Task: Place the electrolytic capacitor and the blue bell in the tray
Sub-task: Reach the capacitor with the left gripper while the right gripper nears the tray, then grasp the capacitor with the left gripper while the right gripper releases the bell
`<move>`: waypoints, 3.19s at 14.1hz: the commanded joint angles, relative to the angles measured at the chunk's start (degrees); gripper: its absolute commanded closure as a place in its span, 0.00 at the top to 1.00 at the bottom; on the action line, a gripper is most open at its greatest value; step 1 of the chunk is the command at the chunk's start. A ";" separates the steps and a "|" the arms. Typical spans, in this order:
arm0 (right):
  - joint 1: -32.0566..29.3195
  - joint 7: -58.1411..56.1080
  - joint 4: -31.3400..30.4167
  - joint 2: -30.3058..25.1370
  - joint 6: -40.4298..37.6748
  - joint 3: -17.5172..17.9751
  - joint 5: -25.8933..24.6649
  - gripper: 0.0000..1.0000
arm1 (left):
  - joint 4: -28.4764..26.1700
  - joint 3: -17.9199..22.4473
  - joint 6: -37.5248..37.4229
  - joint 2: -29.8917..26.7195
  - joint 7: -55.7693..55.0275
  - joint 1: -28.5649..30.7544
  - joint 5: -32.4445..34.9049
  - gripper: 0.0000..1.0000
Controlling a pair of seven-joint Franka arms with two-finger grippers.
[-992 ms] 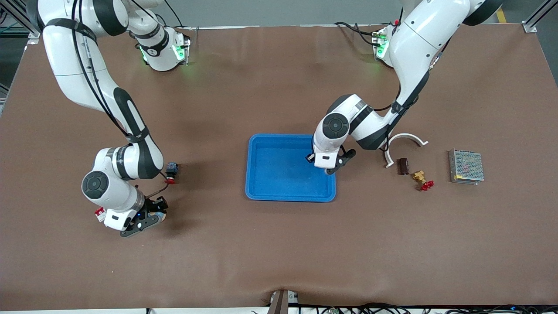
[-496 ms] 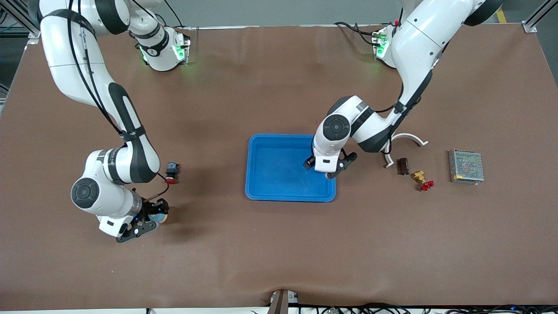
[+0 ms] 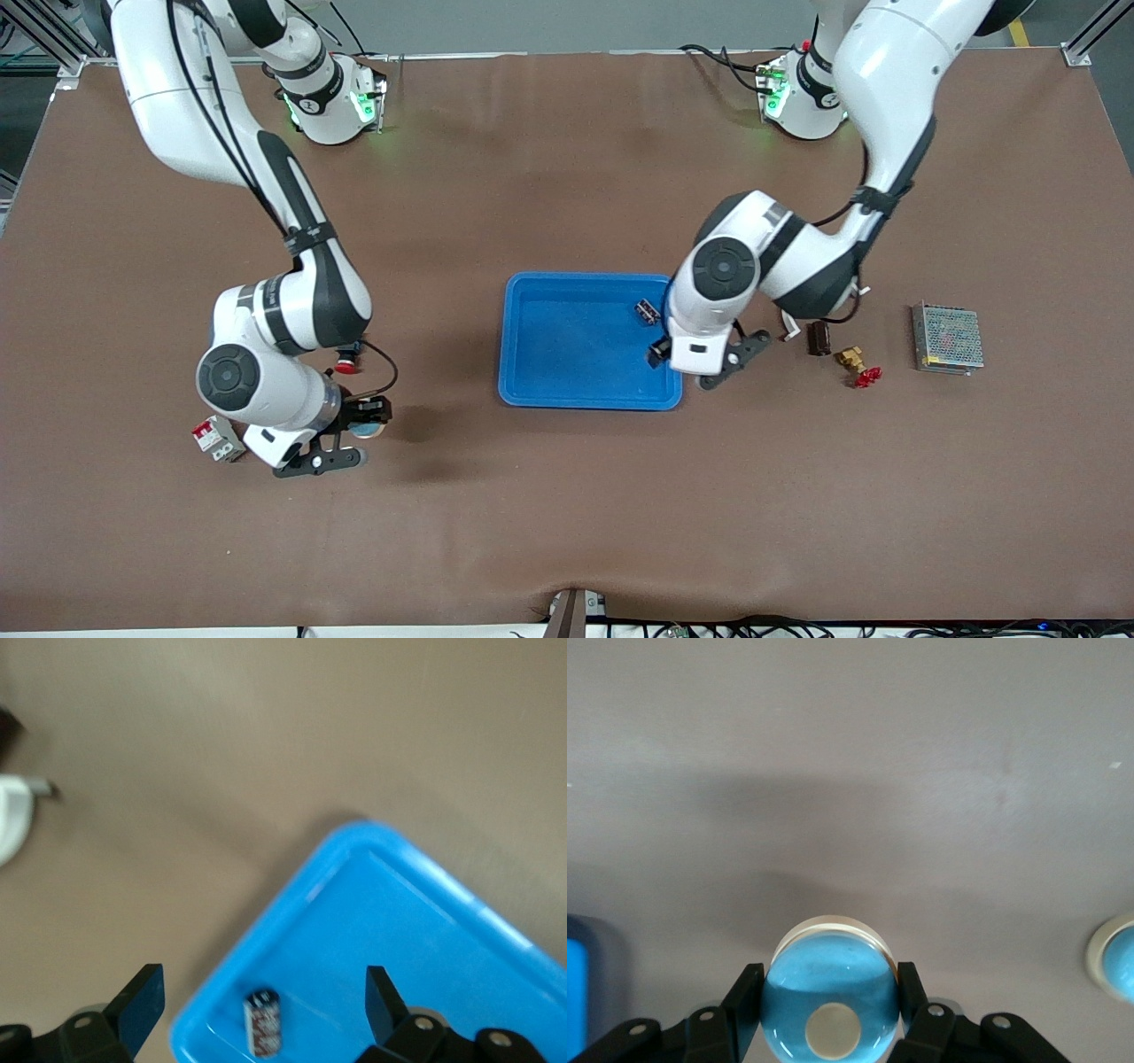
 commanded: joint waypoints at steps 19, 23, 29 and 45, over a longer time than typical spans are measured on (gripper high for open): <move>24.99 42.52 -9.69 -3.53 8.03 -0.49 -0.56 0.48 | -7.88 -0.36 -5.45 -6.50 43.80 24.25 1.10 1.00; 26.65 44.45 -11.19 -2.66 12.07 -0.49 -0.56 0.48 | -14.82 -0.36 -1.84 -8.43 43.80 24.69 1.10 1.00; 28.33 45.51 -12.33 -1.34 13.84 -0.67 -0.56 0.49 | -22.13 -0.36 3.44 -8.43 46.25 25.66 1.10 0.79; 29.47 48.67 -13.65 1.04 17.98 -0.67 -4.25 0.50 | -27.06 -0.09 13.28 -3.43 46.44 26.54 2.49 0.57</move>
